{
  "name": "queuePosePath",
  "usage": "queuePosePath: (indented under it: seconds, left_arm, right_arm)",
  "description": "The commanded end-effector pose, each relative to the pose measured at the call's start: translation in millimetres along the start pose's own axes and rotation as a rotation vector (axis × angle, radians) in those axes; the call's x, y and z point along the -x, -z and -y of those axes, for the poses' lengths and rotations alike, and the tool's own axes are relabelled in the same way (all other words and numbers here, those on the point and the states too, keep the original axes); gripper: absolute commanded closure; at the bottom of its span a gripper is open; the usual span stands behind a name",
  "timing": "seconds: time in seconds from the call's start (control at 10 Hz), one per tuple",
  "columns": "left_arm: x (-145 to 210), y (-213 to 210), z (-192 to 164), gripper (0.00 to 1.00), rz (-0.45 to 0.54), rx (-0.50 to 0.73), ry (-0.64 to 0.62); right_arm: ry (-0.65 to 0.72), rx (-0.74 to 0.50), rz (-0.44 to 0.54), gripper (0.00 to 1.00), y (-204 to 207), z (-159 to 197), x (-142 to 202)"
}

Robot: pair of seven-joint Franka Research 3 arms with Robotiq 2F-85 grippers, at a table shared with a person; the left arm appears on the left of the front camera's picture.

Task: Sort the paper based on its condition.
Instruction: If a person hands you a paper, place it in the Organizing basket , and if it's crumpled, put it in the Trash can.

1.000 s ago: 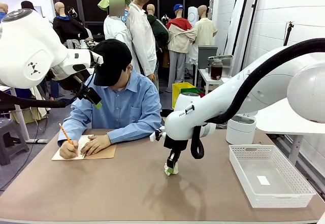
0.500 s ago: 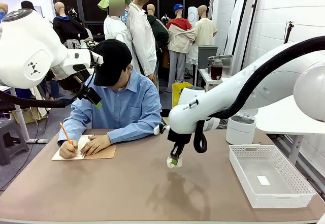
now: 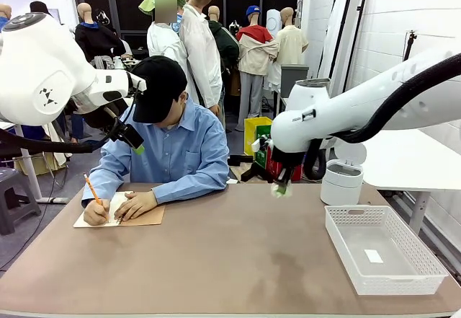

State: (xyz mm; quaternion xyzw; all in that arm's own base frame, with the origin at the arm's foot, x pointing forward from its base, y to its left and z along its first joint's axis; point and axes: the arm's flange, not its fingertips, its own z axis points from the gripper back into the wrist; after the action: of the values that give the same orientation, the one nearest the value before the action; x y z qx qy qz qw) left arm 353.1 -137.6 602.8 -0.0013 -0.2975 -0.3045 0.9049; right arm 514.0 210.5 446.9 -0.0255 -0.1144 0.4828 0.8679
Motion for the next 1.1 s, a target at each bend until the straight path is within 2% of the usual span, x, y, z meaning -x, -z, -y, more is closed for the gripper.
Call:
queuePosePath:
  seconds: [0.0,0.2,0.3,0.7,0.8,1.0]
  left_arm:
    - [0.0,-0.8,-0.5,0.00,0.003,0.003,0.006]
    - [0.0,-0.8,-0.5,0.00,0.003,0.003,0.006]
    - [0.0,-0.8,-0.5,0.00,0.003,0.003,0.006]
    - [0.0,-0.8,-0.5,0.00,0.003,0.003,0.006]
    - [0.0,-0.8,-0.5,0.00,0.003,0.003,0.006]
    - [0.0,-0.8,-0.5,0.00,0.003,0.003,0.006]
  right_arm:
    - [0.028,0.082,-0.055,1.00,1.2,12.2,-3.4]
    - [0.003,0.124,-0.028,1.00,-3.8,20.3,-3.7]
    - [0.006,0.076,-0.031,1.00,-7.3,21.5,7.4]
    - [0.006,0.076,-0.031,1.00,-7.3,21.5,7.4]
    - [-0.001,0.088,-0.034,1.00,-7.9,22.5,5.7]
    - [0.013,0.197,-0.075,1.00,-14.2,47.5,12.2]
